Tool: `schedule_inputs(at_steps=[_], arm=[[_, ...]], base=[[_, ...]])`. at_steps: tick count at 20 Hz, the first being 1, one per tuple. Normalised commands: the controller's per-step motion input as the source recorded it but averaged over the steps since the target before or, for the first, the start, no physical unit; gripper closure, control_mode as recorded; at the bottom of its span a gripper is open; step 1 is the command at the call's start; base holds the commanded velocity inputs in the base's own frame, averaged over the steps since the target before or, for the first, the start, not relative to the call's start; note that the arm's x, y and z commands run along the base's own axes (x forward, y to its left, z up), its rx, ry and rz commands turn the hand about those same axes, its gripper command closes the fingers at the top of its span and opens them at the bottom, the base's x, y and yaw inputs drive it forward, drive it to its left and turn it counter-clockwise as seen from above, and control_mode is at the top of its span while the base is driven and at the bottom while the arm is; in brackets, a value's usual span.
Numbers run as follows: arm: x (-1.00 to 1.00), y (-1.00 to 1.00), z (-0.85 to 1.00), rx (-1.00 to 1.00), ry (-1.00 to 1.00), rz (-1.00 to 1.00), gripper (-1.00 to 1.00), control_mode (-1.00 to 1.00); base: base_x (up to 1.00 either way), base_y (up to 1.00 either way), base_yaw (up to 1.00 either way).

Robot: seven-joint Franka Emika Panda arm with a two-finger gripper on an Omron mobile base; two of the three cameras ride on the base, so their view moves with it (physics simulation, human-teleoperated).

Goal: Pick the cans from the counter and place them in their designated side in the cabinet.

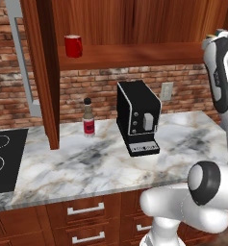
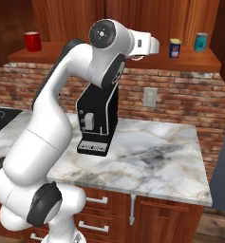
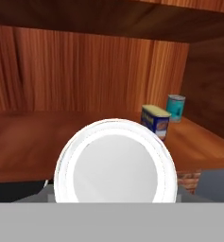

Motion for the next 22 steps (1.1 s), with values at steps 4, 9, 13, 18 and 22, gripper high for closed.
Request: schedule_inputs(at_steps=[4,9,13,18,22], arm=[[0.21,-0.05,-0.02,0.00,0.00,0.00,1.00,-1.00],[0.21,-0.04,-0.06,0.00,0.00,0.00,1.00,-1.00],[0.21,-0.03,-0.03,0.00,0.01,0.00,1.00,-1.00],[0.21,-0.03,-0.04,0.00,0.03,0.00,1.00,-1.00],[0.19,-0.08,-0.07,0.00,0.05,0.00,1.00,-1.00]], base=[[0.00,0.00,0.00],[0.00,0.00,0.00],[0.00,0.00,0.00],[0.00,0.00,0.00],[0.00,0.00,0.00]])
